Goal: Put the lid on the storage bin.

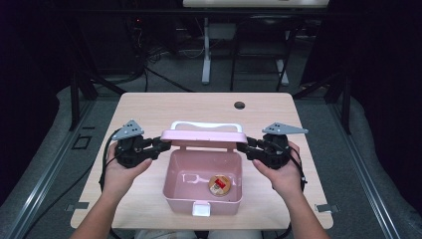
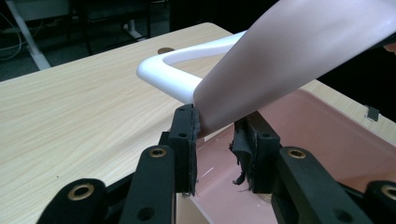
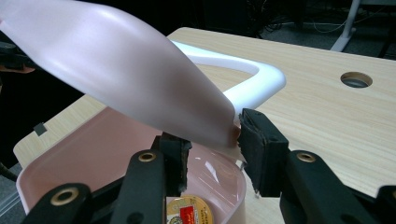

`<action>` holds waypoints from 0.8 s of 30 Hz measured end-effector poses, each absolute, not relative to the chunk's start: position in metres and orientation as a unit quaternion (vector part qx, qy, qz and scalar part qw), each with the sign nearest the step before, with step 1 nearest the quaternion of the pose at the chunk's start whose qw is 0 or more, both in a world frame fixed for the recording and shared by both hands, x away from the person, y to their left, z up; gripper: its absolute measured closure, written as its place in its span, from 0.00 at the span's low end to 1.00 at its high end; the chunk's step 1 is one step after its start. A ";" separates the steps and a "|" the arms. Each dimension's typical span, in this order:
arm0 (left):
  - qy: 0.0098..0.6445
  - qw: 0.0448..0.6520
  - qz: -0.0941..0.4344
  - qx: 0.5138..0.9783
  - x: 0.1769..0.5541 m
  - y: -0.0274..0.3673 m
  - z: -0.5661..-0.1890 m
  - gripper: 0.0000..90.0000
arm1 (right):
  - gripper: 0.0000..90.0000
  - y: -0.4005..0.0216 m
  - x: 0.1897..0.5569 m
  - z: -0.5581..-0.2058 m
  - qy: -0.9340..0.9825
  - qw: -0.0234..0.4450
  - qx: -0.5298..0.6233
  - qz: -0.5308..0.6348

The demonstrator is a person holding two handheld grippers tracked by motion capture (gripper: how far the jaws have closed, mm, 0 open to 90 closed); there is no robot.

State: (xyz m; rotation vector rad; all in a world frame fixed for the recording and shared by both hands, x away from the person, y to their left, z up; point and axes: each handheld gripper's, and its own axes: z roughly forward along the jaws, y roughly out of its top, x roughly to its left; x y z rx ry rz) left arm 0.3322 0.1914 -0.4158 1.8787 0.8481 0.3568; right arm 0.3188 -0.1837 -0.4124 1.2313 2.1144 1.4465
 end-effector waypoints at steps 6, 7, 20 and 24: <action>0.351 0.497 0.148 0.780 0.331 0.191 -0.415 0.77 | 0.69 -0.184 0.318 -0.413 0.738 0.147 0.426 0.503; 0.351 0.496 0.149 0.781 0.331 0.191 -0.415 0.77 | 0.69 -0.184 0.318 -0.413 0.738 0.147 0.426 0.502; 0.345 0.485 0.148 0.790 0.323 0.193 -0.408 0.78 | 0.69 -0.182 0.319 -0.411 0.741 0.147 0.429 0.496; 0.343 0.485 0.148 0.791 0.321 0.193 -0.409 0.78 | 0.68 -0.180 0.316 -0.410 0.745 0.157 0.424 0.490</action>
